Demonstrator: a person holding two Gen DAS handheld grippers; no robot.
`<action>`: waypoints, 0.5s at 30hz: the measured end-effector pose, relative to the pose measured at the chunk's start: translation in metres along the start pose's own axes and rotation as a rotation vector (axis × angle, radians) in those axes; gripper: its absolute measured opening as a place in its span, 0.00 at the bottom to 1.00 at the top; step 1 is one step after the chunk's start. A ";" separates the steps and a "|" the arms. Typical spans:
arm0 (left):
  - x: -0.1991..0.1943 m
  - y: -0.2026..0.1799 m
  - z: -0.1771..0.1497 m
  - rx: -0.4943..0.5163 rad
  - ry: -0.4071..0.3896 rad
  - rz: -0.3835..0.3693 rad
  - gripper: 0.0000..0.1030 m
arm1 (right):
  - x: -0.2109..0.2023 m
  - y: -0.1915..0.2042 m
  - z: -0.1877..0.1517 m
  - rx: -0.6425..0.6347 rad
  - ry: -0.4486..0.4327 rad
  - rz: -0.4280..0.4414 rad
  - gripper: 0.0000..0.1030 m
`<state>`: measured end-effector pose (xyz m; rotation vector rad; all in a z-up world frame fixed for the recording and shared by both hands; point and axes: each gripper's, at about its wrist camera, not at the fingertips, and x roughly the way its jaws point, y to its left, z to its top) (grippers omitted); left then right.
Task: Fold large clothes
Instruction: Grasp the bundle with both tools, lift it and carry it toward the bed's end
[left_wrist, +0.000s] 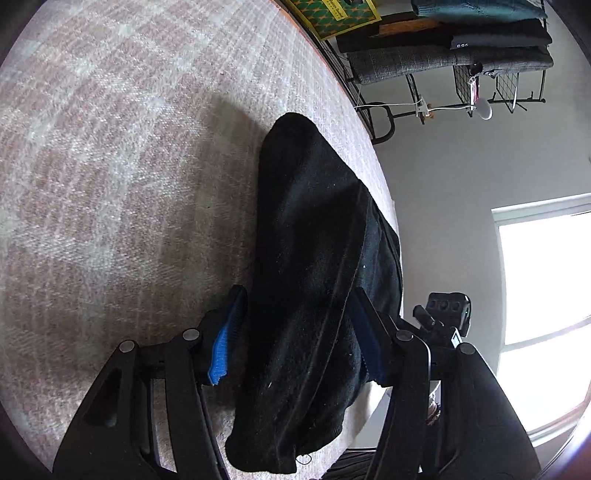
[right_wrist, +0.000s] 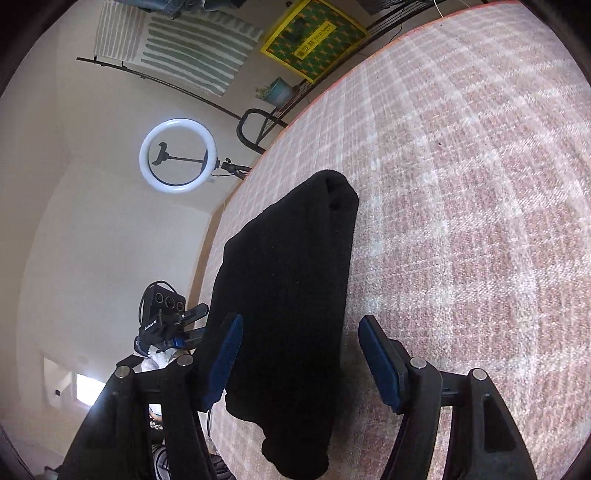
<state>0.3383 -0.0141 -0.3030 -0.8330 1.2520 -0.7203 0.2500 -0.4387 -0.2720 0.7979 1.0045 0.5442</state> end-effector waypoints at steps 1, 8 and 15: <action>-0.002 0.001 0.001 0.000 -0.003 -0.011 0.56 | 0.003 -0.003 0.000 0.014 0.002 0.014 0.66; 0.007 -0.005 0.004 0.015 0.000 -0.005 0.56 | 0.027 -0.007 0.000 0.051 0.024 0.084 0.55; 0.027 -0.030 0.006 0.082 -0.022 0.144 0.37 | 0.039 0.004 -0.001 0.029 0.047 0.027 0.34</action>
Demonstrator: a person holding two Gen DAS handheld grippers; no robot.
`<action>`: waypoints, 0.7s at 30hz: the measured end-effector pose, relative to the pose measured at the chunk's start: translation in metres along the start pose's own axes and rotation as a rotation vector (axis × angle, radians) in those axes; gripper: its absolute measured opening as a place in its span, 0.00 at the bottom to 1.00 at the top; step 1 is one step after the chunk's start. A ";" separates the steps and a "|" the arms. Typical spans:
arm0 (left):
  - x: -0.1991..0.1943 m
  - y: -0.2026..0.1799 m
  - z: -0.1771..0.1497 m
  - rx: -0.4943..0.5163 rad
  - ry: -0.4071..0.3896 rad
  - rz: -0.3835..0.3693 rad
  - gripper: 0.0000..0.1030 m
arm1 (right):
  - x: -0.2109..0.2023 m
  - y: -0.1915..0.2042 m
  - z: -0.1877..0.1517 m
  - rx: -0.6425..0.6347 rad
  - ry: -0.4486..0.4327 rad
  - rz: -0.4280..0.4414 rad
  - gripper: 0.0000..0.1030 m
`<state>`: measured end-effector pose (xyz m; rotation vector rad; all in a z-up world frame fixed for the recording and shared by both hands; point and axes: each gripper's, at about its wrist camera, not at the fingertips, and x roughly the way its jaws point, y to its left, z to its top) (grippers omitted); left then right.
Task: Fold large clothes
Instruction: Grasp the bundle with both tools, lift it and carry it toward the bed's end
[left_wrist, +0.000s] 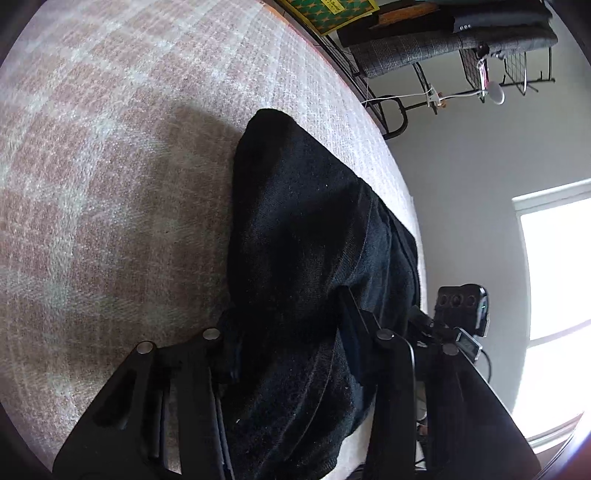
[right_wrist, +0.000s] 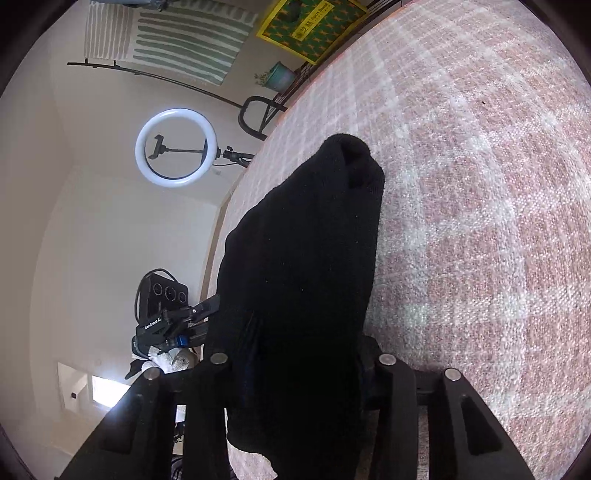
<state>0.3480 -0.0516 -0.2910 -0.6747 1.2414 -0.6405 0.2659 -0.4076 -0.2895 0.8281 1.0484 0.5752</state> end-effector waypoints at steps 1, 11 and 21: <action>0.000 -0.007 -0.002 0.031 -0.013 0.035 0.34 | -0.001 0.003 0.000 -0.015 -0.002 -0.021 0.33; -0.010 -0.077 -0.029 0.295 -0.116 0.233 0.19 | -0.016 0.064 -0.004 -0.229 -0.042 -0.224 0.09; 0.000 -0.077 -0.015 0.258 -0.097 0.249 0.18 | -0.029 0.064 -0.006 -0.246 -0.052 -0.284 0.42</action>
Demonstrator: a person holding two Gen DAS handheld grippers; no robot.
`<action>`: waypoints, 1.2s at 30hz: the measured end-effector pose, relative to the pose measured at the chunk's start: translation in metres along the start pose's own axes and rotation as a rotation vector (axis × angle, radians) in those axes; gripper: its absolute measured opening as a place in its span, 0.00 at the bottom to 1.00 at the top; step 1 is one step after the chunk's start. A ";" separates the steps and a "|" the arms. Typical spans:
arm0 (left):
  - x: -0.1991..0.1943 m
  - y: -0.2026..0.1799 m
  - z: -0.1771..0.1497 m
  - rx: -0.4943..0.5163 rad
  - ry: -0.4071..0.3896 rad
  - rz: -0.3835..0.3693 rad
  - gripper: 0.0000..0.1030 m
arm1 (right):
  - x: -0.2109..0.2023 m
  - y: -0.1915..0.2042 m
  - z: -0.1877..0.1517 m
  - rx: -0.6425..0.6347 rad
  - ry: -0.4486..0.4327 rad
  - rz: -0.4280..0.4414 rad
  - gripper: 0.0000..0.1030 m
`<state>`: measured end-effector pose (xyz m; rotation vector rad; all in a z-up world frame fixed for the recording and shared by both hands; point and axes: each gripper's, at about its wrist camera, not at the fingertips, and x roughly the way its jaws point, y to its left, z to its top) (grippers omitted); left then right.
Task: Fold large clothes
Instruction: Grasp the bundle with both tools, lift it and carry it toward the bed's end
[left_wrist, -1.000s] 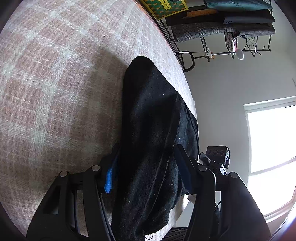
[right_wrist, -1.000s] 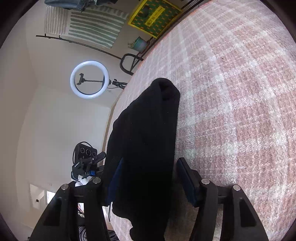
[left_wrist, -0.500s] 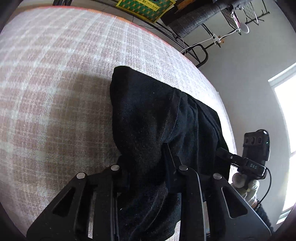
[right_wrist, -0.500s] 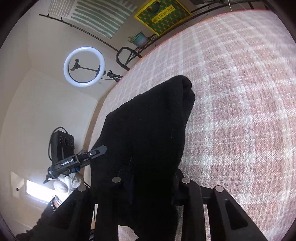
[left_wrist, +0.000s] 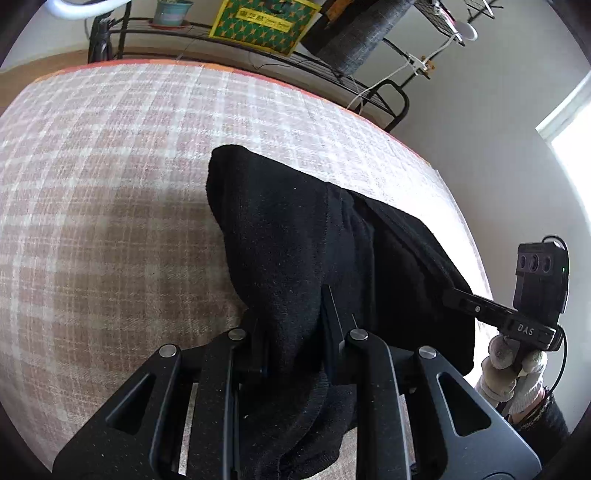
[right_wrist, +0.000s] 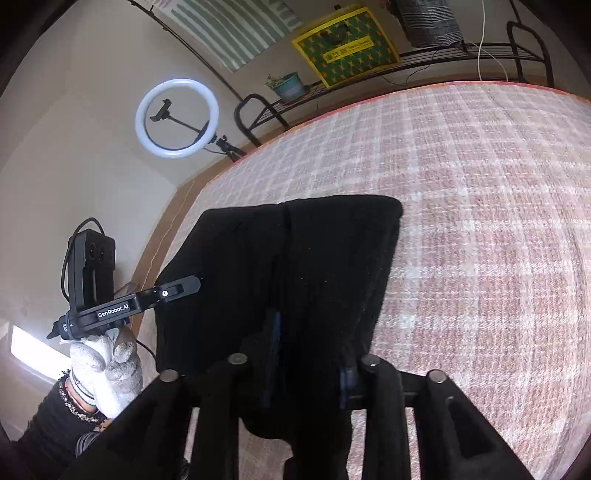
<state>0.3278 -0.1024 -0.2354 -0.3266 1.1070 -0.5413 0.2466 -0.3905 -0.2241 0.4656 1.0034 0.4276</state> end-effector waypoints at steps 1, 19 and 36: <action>0.005 0.011 0.002 -0.022 0.008 -0.003 0.18 | 0.002 -0.006 -0.001 0.010 -0.008 -0.004 0.43; -0.010 0.005 -0.016 0.020 -0.018 0.016 0.18 | 0.026 -0.019 -0.014 0.084 -0.003 0.122 0.25; 0.003 -0.144 0.005 0.198 -0.038 -0.107 0.18 | -0.120 -0.019 0.009 -0.087 -0.084 -0.140 0.24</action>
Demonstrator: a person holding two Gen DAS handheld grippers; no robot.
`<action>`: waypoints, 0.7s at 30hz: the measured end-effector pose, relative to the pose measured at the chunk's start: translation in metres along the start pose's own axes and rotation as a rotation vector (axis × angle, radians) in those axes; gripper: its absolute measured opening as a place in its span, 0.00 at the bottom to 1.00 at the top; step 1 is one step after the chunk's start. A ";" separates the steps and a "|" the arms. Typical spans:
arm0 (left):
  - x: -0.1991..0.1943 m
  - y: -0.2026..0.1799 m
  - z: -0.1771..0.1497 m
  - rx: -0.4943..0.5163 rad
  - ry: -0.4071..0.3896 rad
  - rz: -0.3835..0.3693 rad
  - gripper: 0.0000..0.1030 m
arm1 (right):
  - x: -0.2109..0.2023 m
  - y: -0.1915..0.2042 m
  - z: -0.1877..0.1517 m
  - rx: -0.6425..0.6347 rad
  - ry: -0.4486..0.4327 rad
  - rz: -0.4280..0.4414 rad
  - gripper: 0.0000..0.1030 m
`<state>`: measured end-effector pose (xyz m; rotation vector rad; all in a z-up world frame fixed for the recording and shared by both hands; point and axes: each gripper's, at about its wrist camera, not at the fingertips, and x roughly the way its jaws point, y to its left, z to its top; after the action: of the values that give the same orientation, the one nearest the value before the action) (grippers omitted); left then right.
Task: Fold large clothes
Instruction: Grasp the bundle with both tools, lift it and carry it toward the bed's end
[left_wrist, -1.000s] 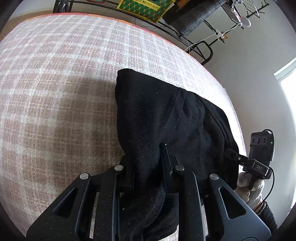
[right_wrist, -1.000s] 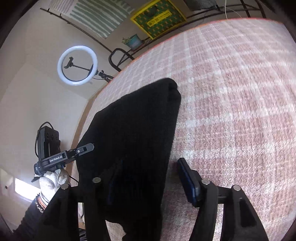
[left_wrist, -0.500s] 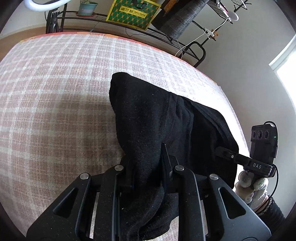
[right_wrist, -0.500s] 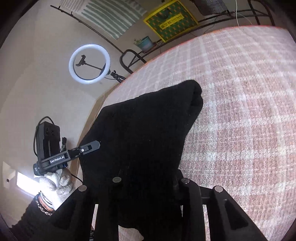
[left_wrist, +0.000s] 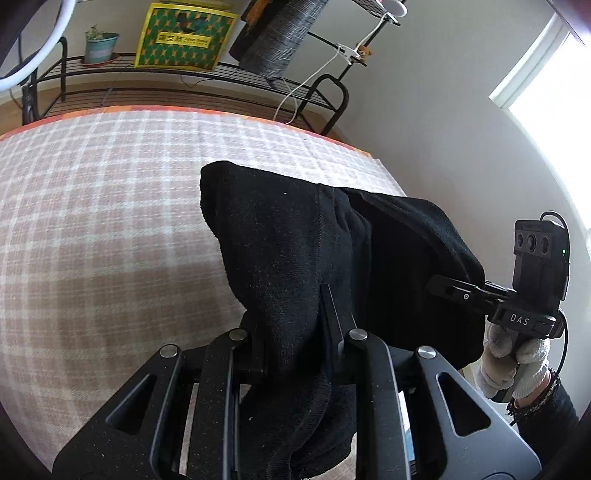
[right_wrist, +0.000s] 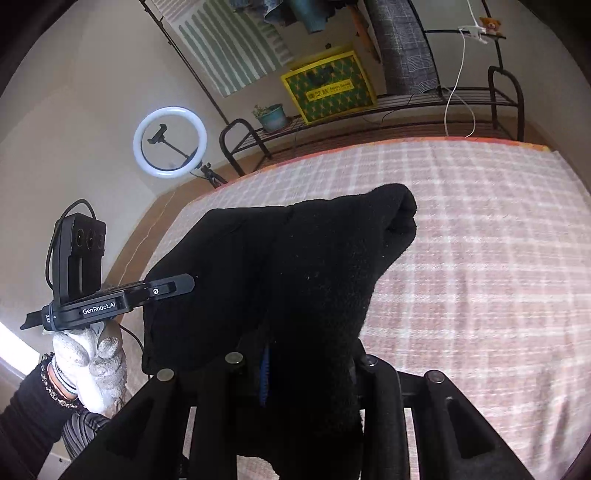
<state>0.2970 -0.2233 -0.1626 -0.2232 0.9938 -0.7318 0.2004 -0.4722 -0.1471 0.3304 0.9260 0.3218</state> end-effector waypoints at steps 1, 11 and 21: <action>0.010 -0.013 0.008 0.013 0.001 -0.013 0.18 | -0.008 -0.008 0.005 -0.003 -0.006 -0.020 0.24; 0.122 -0.096 0.101 0.068 -0.014 -0.094 0.18 | -0.055 -0.101 0.090 -0.043 -0.062 -0.203 0.24; 0.253 -0.149 0.195 0.164 -0.099 -0.068 0.18 | -0.031 -0.213 0.173 -0.060 -0.159 -0.289 0.24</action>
<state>0.4742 -0.5283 -0.1557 -0.1491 0.8314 -0.8519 0.3517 -0.7008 -0.1151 0.1610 0.7928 0.0568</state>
